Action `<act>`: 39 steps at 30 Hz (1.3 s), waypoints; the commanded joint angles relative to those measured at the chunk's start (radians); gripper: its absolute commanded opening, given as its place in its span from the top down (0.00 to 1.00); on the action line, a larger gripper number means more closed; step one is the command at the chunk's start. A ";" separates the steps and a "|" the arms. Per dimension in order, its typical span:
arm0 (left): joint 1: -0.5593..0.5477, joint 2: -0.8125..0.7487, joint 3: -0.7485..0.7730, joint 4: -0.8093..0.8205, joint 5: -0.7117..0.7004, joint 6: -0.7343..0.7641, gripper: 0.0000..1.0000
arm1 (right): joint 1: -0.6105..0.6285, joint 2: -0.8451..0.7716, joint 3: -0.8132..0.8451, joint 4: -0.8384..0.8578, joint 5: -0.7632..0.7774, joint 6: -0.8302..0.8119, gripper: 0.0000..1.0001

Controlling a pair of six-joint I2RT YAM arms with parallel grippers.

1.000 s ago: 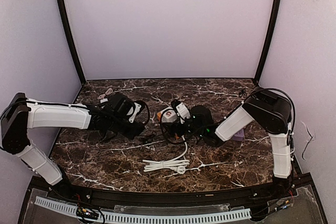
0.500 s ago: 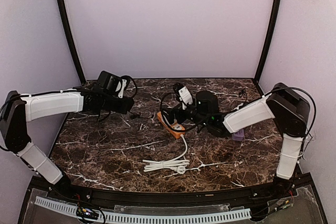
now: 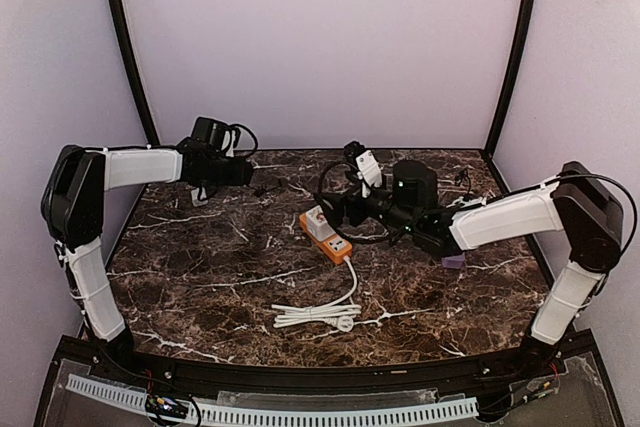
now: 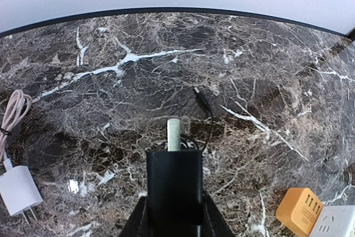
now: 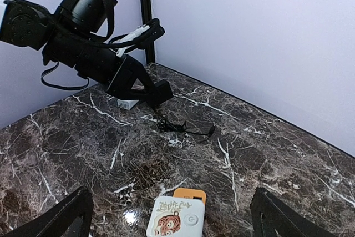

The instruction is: Pull the plug off the socket

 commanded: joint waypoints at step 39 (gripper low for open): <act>0.171 -0.070 -0.029 -0.019 0.167 -0.234 0.01 | -0.024 -0.184 -0.097 -0.268 -0.081 0.097 0.01</act>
